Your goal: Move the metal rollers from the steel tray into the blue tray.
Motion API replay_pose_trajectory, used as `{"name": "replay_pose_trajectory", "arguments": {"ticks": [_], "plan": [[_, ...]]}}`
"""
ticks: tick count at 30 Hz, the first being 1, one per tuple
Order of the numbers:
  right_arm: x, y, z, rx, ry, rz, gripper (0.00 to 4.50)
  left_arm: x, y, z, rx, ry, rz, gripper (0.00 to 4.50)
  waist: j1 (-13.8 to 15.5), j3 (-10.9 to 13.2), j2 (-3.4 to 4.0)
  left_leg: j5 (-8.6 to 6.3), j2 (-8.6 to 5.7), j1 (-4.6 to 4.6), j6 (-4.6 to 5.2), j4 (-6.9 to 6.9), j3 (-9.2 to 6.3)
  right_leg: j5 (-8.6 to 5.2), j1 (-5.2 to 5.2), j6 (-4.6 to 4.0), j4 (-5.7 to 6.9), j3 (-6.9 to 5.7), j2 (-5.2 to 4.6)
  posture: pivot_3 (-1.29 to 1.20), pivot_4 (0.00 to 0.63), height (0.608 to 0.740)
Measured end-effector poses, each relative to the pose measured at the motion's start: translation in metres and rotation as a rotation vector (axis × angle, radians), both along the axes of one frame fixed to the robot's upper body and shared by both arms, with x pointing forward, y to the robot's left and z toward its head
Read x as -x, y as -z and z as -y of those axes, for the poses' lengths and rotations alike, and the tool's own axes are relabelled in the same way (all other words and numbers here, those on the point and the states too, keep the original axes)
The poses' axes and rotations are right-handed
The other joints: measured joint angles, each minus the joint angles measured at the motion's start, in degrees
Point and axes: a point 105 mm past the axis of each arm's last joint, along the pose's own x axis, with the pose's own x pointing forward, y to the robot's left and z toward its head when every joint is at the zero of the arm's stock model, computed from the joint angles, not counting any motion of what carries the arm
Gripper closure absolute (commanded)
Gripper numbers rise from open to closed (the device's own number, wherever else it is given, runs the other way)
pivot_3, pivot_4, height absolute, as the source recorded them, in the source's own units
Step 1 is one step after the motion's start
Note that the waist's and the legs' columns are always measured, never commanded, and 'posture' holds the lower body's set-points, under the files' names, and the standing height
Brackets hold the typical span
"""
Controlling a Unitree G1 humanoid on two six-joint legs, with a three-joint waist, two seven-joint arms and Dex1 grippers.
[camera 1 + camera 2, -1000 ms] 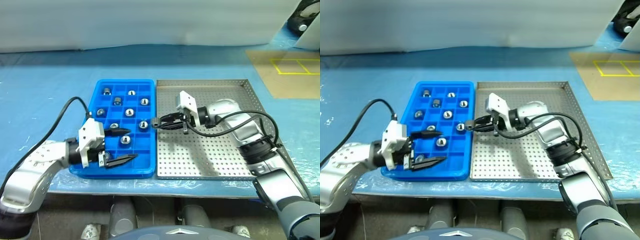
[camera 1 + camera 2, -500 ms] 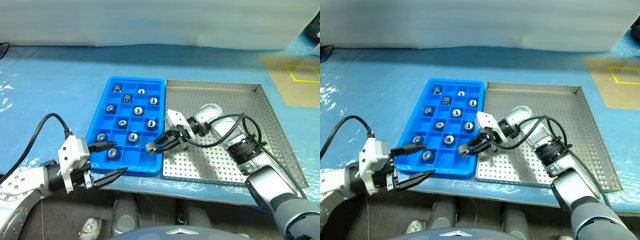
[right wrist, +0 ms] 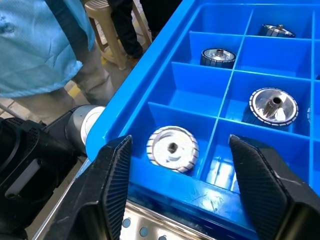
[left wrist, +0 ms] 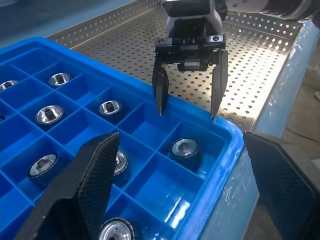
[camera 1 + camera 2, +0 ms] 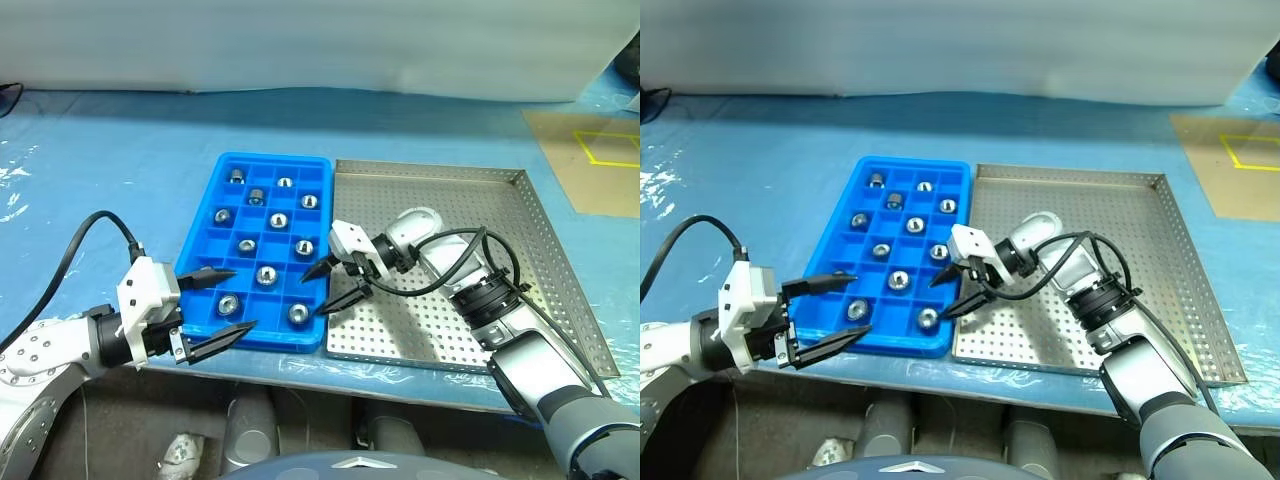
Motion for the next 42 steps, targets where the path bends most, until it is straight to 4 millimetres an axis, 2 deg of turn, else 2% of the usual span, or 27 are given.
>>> {"name": "replay_pose_trajectory", "arguments": {"ticks": [4,7,12,14,16,18,20,23,25,28,29,32,35,42], "plan": [[-0.008,-0.003,0.002,-0.013,0.057,0.033,1.51,-0.008,-0.001,0.0,0.006,0.014,0.004,0.3,-0.1,0.0,-0.01,0.05,0.0,-0.01,-0.08,0.03,0.0,0.0,-0.07,0.0,0.12,0.02,0.0,0.19,0.15,0.74],[-0.023,-0.009,0.012,-0.033,0.155,0.068,1.51,-0.021,-0.006,0.002,0.015,0.043,0.033,0.3,-0.1,0.0,-0.01,0.12,-0.02,-0.01,-0.18,0.07,0.0,0.0,-0.1,0.0,0.28,0.03,0.0,0.09,0.15,0.74],[-0.046,-0.034,0.043,-0.058,0.347,0.144,1.51,-0.051,-0.01,0.01,0.019,0.118,0.073,0.3,-0.7,0.0,-0.03,0.21,-0.02,0.05,-0.32,0.22,0.01,0.02,-0.09,0.0,0.48,0.1,0.02,-0.05,0.15,0.74],[-0.052,-0.046,0.059,-0.081,0.439,0.178,1.51,-0.07,-0.009,0.015,0.023,0.156,0.083,0.3,-1.3,0.0,-0.03,0.28,-0.04,0.06,-0.43,0.24,0.01,0.03,-0.07,0.01,0.47,0.11,0.01,-0.12,0.15,0.74],[-0.052,-0.047,0.077,-0.081,0.527,0.206,1.51,-0.085,-0.008,0.024,0.033,0.201,0.087,0.3,-1.8,-0.1,-0.07,0.28,-0.05,0.07,-0.43,0.25,0.01,0.03,0.02,0.0,0.41,0.12,0.02,-0.18,0.15,0.74],[-0.049,-0.039,0.094,-0.069,0.624,0.207,1.51,-0.1,-0.007,0.034,0.048,0.248,0.089,0.3,-2.4,-0.1,-0.09,0.27,-0.06,0.05,-0.4,0.29,0.02,0.04,0.02,0.01,0.39,0.15,0.03,-0.23,0.15,0.74],[-0.045,-0.034,0.103,-0.065,0.695,0.198,1.51,-0.11,-0.005,0.044,0.053,0.285,0.09,0.3,-3.7,-0.1,-0.08,0.24,-0.1,0.04,-0.36,0.3,0.03,0.04,-0.03,0.02,0.39,0.16,0.02,-0.28,0.15,0.74],[-0.044,-0.038,0.116,-0.103,0.829,0.234,1.51,-0.125,-0.002,0.06,0.067,0.331,0.096,0.3,-5.9,-0.1,-0.07,0.25,-0.08,0.08,-0.37,0.27,0.04,0.04,-0.04,0.02,0.43,0.2,0.05,-0.34,0.15,0.74],[-0.046,-0.042,0.126,-0.145,0.944,0.277,1.51,-0.132,0.004,0.071,0.071,0.353,0.096,0.3,-7.0,-0.1,-0.07,0.25,-0.07,0.13,-0.37,0.32,0.07,0.05,-0.02,0.02,0.43,0.22,0.07,-0.35,0.15,0.74],[-0.047,-0.042,0.138,-0.164,1.069,0.31,1.51,-0.133,0.015,0.082,0.083,0.388,0.067,0.3,-8.3,-0.1,-0.08,0.22,-0.09,0.13,-0.31,0.37,0.08,0.05,0.0,0.02,0.42,0.23,0.06,-0.4,0.15,0.74],[-0.045,-0.04,0.14,-0.162,1.093,0.311,1.51,-0.132,0.017,0.084,0.087,0.398,0.063,0.3,-8.6,-0.1,-0.08,0.2,-0.07,0.13,-0.28,0.37,0.08,0.05,0.0,0.02,0.42,0.25,0.06,-0.4,0.15,0.74],[-0.039,-0.039,0.138,-0.183,1.109,0.294,0.95,-0.133,0.018,0.084,0.084,0.412,0.061,0.3,-9.3,-0.1,-0.08,0.15,-0.07,0.13,-0.19,0.4,0.08,0.05,0.03,0.02,0.42,0.24,0.05,-0.42,0.15,0.74],[-0.035,-0.045,0.13,-0.22,1.086,0.291,0.01,-0.135,0.019,0.085,0.073,0.42,0.067,0.3,-9.5,-0.1,-0.07,0.11,-0.08,0.19,-0.14,0.49,0.09,0.05,0.14,0.02,0.41,0.24,0.04,-0.41,0.15,0.74],[-0.03,-0.044,0.123,-0.222,1.055,0.224,0.01,-0.137,0.019,0.082,0.073,0.42,0.063,0.3,-9.5,-0.1,-0.07,-0.01,-0.09,0.21,0.07,0.5,0.09,0.05,0.21,0.02,0.37,0.24,0.02,-0.37,0.15,0.74]]}}
